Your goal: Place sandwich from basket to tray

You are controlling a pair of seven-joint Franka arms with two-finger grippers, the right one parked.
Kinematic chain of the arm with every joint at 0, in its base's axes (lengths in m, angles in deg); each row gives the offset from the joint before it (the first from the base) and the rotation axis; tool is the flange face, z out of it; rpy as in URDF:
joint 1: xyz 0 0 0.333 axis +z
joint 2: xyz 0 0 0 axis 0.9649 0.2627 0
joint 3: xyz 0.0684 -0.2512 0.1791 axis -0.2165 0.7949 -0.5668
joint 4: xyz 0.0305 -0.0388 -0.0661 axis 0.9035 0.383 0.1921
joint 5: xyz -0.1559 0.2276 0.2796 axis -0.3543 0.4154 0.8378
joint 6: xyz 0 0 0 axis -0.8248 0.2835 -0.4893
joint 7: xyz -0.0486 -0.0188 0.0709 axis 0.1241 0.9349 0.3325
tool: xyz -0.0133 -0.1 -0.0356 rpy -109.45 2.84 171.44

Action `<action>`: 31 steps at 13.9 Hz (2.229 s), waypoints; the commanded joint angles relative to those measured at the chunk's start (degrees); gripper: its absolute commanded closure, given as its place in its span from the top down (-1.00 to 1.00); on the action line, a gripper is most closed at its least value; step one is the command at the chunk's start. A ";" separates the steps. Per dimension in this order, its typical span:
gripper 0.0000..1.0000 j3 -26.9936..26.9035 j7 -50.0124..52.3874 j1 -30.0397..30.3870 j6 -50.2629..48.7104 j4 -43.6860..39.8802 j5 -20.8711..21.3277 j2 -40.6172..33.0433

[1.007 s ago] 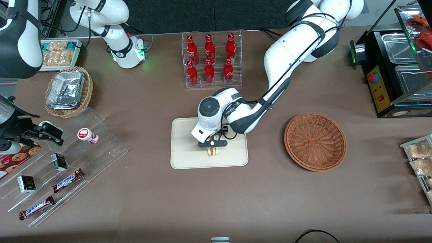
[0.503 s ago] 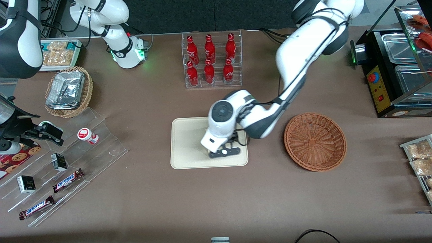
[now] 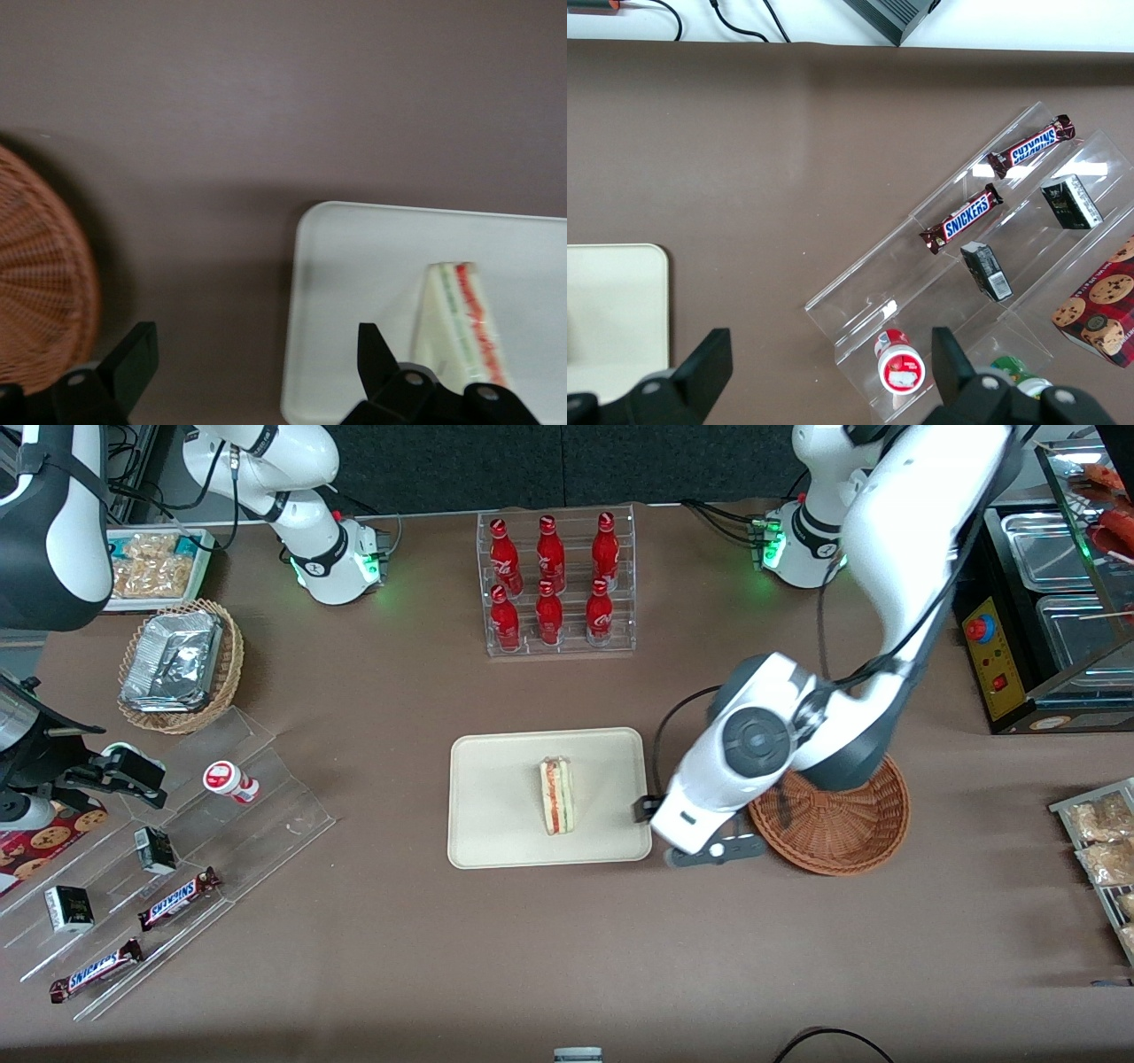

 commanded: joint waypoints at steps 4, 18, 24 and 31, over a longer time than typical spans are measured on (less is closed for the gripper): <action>0.98 0.48 -9.71 11.80 11.75 28.70 -1.69 -21.58; 0.99 -3.21 -35.21 24.73 -16.59 19.45 -18.30 -42.79; 0.99 -3.56 -35.65 24.82 -20.40 13.36 -18.48 -42.35; 0.99 -13.18 -35.65 13.79 -19.96 11.43 -17.51 -40.42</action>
